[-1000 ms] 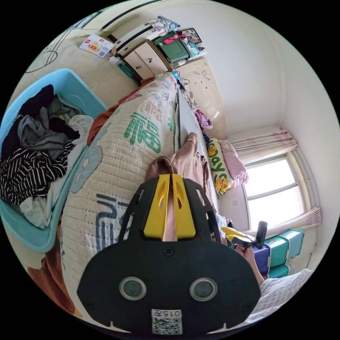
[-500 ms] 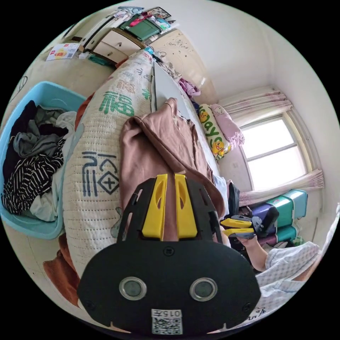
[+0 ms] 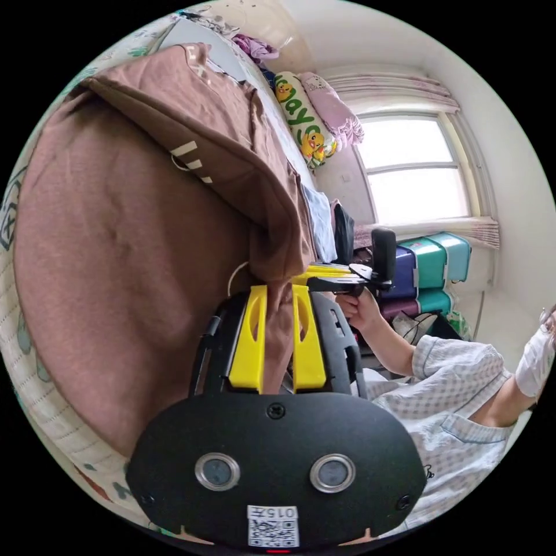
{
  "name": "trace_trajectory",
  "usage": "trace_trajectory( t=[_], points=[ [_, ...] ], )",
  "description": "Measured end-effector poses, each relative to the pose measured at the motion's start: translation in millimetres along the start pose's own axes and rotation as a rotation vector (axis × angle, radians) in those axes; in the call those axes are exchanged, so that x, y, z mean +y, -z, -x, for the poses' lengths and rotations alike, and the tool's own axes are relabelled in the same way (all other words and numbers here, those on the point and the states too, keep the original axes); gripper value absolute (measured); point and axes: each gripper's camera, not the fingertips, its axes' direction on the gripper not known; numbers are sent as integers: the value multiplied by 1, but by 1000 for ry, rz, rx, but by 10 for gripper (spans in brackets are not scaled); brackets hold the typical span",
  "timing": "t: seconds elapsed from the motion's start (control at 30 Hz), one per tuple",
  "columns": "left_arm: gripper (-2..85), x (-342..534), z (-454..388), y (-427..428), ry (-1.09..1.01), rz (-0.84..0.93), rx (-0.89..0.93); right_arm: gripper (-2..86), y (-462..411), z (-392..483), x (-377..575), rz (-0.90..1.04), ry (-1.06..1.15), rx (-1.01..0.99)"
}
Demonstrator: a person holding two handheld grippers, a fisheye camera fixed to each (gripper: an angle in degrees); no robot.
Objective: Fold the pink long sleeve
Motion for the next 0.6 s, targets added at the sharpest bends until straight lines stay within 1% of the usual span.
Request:
trace_trajectory(
  t=[0.07, 0.13, 0.17, 0.27, 0.33, 0.37, 0.43, 0.5, 0.6],
  points=[
    [28, 13, -3, -6, 35, -90, 41, 22, 18, -1, 3, -35, 20, -19],
    [15, 28, -11, -21, 83, -198, 118, 12, 46, -4, 9, -78, 62, -34],
    [13, 32, -13, -26, 98, -222, 133, 11, 52, -6, 10, -84, 72, -30],
    [7, 44, -19, -65, 177, -297, 180, 7, 74, -15, 13, -90, 99, 23],
    [4, 54, -12, -100, 275, -344, 201, 10, 74, -28, 11, -46, 102, 76],
    [4, 56, -10, -108, 292, -351, 194, 11, 71, -32, 10, -33, 100, 91],
    [4, 63, 0, -134, 354, -330, 103, 22, 50, -51, 6, 37, 73, 169],
    [3, 69, 1, -141, 349, -328, 53, 42, 35, -62, 7, 71, 45, 205],
    [4, 79, -4, -135, 295, -327, -32, 57, 36, -69, 19, 29, 42, 196]
  ],
)
